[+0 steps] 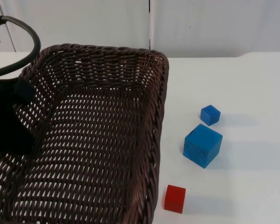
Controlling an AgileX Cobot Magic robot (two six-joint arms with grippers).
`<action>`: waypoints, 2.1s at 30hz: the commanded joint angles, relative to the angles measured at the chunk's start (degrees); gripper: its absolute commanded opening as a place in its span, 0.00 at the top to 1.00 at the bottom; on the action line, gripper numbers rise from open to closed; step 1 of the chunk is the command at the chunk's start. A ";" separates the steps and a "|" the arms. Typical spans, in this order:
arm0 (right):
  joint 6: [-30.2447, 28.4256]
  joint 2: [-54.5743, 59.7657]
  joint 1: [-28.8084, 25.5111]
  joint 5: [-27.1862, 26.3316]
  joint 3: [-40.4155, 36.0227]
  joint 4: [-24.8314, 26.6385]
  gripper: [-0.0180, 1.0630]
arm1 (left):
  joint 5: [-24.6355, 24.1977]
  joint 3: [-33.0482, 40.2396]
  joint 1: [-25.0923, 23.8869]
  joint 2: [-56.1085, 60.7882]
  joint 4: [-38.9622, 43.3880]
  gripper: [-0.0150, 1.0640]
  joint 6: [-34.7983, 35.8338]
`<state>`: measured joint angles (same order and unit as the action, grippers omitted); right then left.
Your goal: Pick up the basket with the left hand and place the largest block into the basket with the right hand.
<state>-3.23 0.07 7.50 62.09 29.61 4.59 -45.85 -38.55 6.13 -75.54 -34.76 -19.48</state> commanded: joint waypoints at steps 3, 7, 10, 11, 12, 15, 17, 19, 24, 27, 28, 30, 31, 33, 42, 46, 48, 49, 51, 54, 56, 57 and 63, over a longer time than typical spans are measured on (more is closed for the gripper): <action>-0.26 -0.07 -0.35 -0.34 -0.10 0.22 0.01 | -0.58 0.01 0.14 0.76 -1.92 0.99 0.34; -0.26 -0.07 -0.35 -0.34 -0.10 0.22 0.01 | -1.17 0.01 0.14 0.76 -1.92 0.99 0.34; -0.26 -0.07 -0.35 -0.34 -0.10 0.22 0.01 | -1.26 0.01 0.14 0.76 -1.92 0.99 0.34; -0.26 -0.07 -0.35 -0.34 -0.10 0.22 0.01 | -1.26 0.01 0.14 0.76 -1.92 0.99 0.34; -0.26 -0.07 -0.35 -0.34 -0.10 0.22 0.01 | -1.24 0.01 0.14 0.76 -2.22 0.99 0.34; -0.26 -0.07 -0.35 -0.34 -0.10 0.34 0.01 | -1.24 0.01 0.14 0.76 -2.22 0.99 0.34; -0.26 -0.07 -0.35 -0.60 0.00 0.48 0.01 | -1.24 0.01 0.14 0.76 -2.22 0.99 0.34; -0.26 -0.07 -0.35 -0.71 0.11 0.48 0.01 | -1.24 0.01 0.14 0.76 -2.22 0.99 0.34; 0.20 -0.07 -0.35 -5.46 1.95 0.48 0.01 | -1.38 0.01 0.14 0.76 -1.96 0.99 0.34; 0.20 2.14 -0.35 -9.71 4.24 0.34 0.01 | -1.38 0.01 0.14 0.76 -1.96 0.99 0.34; 0.20 2.14 -0.35 -9.71 4.24 0.34 0.01 | -1.38 0.01 0.14 0.76 -1.96 0.99 0.34; 0.20 6.14 -0.35 -10.80 5.59 0.24 0.01 | -1.38 0.01 0.14 0.76 -1.96 0.99 0.34; -0.02 7.94 -0.35 -11.51 6.30 0.24 0.01 | -1.38 0.01 0.14 0.76 -1.96 0.99 0.34; -0.25 10.19 -0.35 -12.40 6.94 0.24 0.01 | -1.38 0.01 0.14 0.76 -2.10 0.99 0.34; -0.25 26.83 -0.35 -16.02 11.17 0.24 0.01 | -1.38 0.01 0.14 0.76 -2.10 0.99 0.34; -2.22 34.93 -0.35 -16.97 13.29 0.24 0.01 | -1.27 0.01 0.14 0.76 -2.10 0.99 0.34; -2.93 37.46 -0.35 -17.46 13.92 0.24 0.01 | -1.27 0.01 0.14 0.76 -2.10 0.99 0.34; -3.08 39.28 -0.35 -18.05 14.42 0.24 0.01 | -1.27 0.01 0.14 0.76 -2.10 0.99 0.34; -3.78 42.55 -0.35 -19.20 15.09 0.71 0.01 | -1.27 0.01 0.14 0.76 -2.10 0.99 0.34; -4.84 45.11 -0.35 -20.49 15.53 0.84 0.01 | -1.27 0.01 0.14 0.76 -2.10 0.99 0.34; -6.12 47.75 -0.35 -22.39 15.53 2.11 0.01 | -1.27 0.01 0.14 0.76 -2.00 0.99 0.34; -6.12 47.75 -0.35 -22.39 15.53 2.11 0.01 | -1.27 0.01 0.14 0.76 -2.00 0.99 0.34; -11.35 55.37 -0.35 -25.54 15.53 6.70 0.01 | -1.27 0.01 0.14 0.76 -2.00 0.99 0.34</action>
<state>-12.33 54.23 7.50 37.89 44.65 9.67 -46.87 -38.55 6.13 -75.54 -35.01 -19.45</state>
